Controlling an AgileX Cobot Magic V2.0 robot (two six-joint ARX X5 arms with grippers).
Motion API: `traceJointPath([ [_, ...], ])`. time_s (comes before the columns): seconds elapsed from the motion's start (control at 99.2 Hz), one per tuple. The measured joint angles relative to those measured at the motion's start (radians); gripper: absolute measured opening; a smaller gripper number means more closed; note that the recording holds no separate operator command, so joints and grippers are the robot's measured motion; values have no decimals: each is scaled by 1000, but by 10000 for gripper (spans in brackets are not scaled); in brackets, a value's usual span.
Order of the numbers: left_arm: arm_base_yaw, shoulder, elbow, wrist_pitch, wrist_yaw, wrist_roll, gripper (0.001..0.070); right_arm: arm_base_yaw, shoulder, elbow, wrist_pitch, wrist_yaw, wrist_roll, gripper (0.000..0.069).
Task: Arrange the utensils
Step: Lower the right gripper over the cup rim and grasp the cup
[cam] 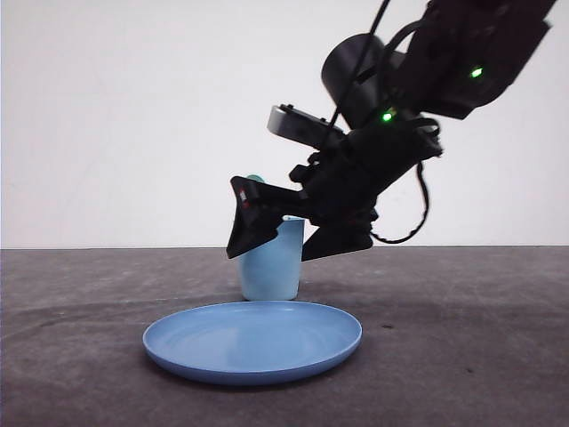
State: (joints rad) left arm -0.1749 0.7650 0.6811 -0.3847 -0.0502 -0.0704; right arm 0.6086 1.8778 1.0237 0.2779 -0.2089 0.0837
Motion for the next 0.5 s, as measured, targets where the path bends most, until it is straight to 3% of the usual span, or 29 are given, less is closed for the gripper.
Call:
traceJointPath([
  [0.232, 0, 0, 0, 0, 0, 0, 239, 0, 23, 17, 4, 3, 0, 672],
  [0.434, 0, 0, 0, 0, 0, 0, 239, 0, 23, 18, 19, 4, -2, 483],
  [0.504, 0, 0, 0, 0, 0, 0, 239, 0, 23, 18, 19, 4, -3, 464],
])
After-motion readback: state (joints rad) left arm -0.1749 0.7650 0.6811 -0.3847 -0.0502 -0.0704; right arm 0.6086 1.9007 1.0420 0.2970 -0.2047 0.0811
